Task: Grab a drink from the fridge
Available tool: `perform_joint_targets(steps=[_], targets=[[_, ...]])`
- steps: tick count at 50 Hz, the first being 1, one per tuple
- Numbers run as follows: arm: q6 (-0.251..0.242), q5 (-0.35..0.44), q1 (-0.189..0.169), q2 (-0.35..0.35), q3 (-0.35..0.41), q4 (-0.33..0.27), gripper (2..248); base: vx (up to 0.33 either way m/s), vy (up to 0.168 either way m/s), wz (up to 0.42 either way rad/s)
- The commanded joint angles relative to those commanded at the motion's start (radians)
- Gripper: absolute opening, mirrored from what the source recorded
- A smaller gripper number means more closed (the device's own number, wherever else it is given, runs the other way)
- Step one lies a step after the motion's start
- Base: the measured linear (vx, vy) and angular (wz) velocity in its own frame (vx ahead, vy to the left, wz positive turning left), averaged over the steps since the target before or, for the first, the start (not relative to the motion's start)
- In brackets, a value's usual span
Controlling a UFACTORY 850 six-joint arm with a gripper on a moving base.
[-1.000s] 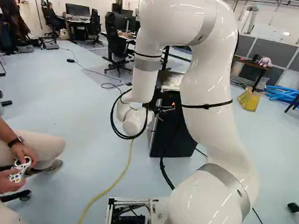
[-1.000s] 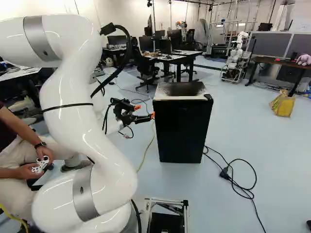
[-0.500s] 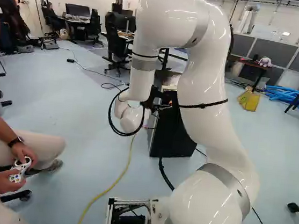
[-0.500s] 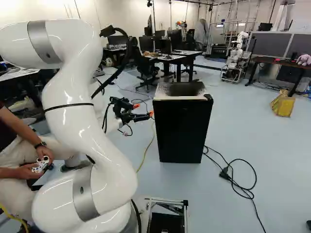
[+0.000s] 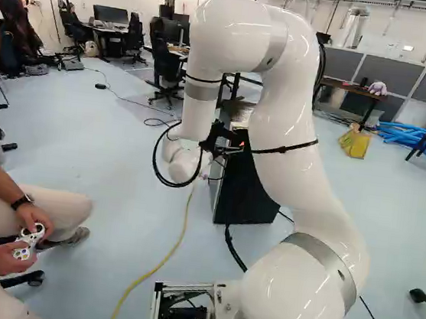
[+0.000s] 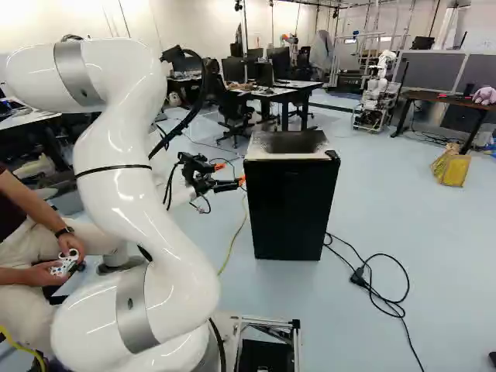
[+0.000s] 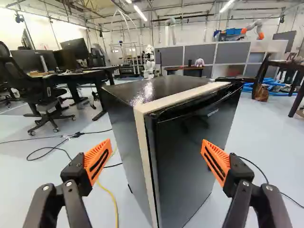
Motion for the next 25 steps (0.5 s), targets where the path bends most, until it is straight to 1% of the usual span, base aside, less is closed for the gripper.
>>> perform_joint_targets(steps=[25], targets=[[0.0, 0.0, -0.014, -0.04, -0.072, 0.055, 247, 0.0, 0.0, 0.0]])
